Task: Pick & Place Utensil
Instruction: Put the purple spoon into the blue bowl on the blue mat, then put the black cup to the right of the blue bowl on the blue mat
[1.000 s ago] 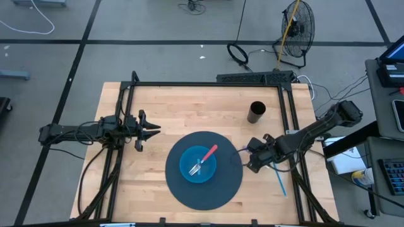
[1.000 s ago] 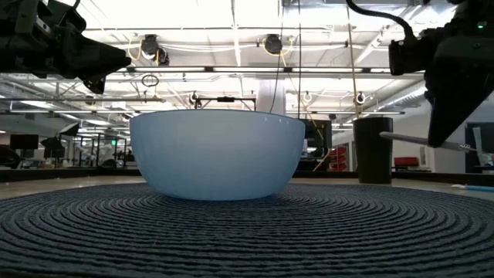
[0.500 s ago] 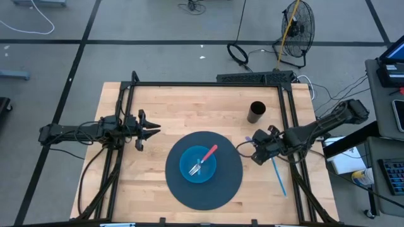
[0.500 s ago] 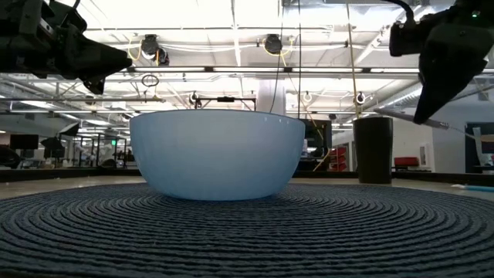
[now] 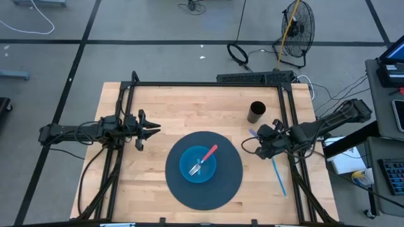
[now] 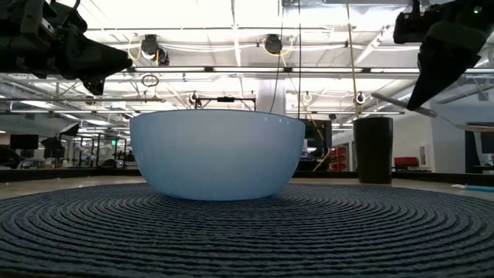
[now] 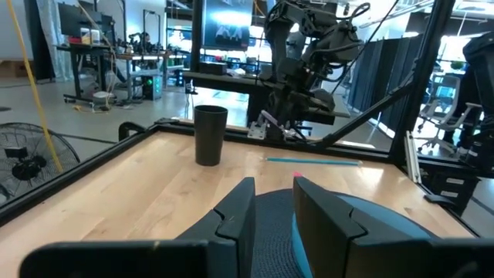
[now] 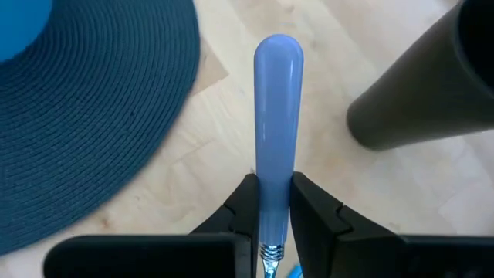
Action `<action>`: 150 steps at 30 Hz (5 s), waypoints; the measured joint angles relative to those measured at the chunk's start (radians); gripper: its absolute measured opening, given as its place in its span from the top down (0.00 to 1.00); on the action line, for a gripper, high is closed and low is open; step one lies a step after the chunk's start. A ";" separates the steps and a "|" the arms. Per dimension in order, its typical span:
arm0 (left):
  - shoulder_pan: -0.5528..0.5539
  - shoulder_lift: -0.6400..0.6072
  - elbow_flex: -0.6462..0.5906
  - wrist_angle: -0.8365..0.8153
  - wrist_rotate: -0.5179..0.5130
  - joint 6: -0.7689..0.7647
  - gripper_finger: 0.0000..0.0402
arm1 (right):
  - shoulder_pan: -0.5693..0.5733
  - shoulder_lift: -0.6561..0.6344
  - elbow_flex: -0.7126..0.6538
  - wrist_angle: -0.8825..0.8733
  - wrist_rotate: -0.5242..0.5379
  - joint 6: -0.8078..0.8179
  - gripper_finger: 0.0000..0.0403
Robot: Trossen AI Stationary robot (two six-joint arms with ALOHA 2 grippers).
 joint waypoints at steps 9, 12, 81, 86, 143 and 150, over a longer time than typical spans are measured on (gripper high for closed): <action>0.000 0.000 0.000 0.003 -0.025 -0.007 0.77 | 0.000 -0.008 0.067 0.178 0.084 -0.241 0.90; 0.000 0.000 0.000 0.015 -0.026 -0.007 0.77 | 0.000 -0.008 0.068 0.339 0.084 -0.383 0.90; 0.000 0.000 0.000 0.023 -0.026 -0.042 0.77 | -0.058 0.632 0.069 1.800 -0.072 -0.970 0.89; 0.000 0.000 0.000 0.023 -0.032 -0.042 0.77 | -0.087 0.733 0.123 1.821 -0.156 -0.909 0.89; 0.000 0.000 0.000 0.015 -0.043 -0.033 0.77 | -0.161 0.929 0.215 1.637 -0.074 -0.461 0.69; 0.000 0.000 0.000 0.015 -0.043 -0.033 0.77 | -0.156 0.929 0.215 1.690 -0.074 -0.548 0.67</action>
